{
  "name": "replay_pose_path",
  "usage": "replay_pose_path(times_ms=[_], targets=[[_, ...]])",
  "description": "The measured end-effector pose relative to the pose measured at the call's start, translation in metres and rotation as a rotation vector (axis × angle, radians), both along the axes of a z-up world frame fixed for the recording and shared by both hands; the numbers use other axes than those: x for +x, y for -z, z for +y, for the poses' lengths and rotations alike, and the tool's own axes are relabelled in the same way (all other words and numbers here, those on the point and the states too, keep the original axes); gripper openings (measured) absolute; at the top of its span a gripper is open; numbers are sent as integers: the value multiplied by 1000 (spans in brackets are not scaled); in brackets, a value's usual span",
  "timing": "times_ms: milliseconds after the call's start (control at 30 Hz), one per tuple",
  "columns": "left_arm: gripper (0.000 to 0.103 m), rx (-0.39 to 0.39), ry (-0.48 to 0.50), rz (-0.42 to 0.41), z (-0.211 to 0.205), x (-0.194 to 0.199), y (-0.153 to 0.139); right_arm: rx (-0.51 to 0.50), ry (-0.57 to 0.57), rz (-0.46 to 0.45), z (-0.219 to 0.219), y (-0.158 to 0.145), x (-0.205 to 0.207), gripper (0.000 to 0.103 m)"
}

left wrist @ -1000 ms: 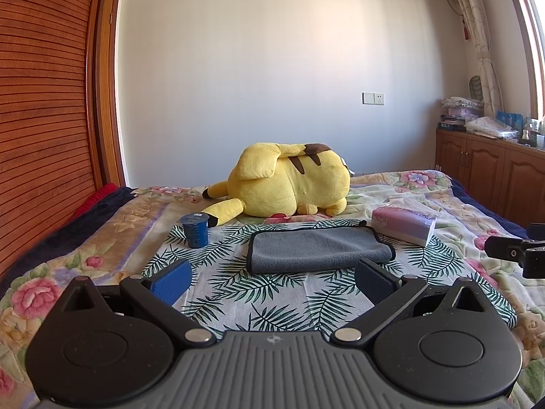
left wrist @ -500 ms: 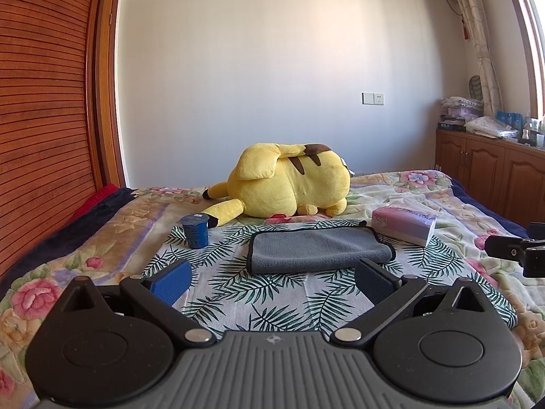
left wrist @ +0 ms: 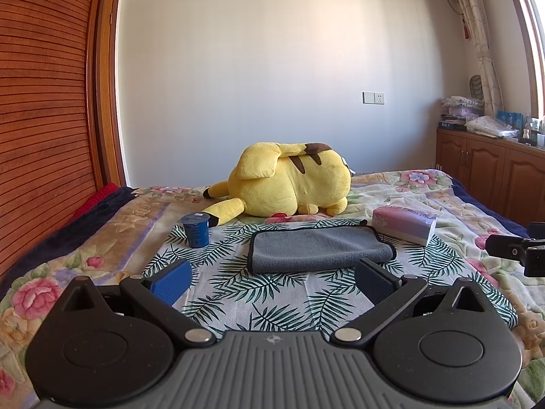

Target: Fold towel

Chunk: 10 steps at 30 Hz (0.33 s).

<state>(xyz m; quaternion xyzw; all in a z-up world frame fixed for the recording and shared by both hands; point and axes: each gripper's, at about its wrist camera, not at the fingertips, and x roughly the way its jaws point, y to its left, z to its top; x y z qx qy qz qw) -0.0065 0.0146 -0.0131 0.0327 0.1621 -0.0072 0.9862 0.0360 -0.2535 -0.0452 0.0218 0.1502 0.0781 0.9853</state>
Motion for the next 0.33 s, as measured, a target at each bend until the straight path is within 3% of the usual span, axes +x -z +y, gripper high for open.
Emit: replay_pose_path(times_ms=[333], targets=[[87,2,6,1,1,0,-2,0,0,0,0,0,0,103]])
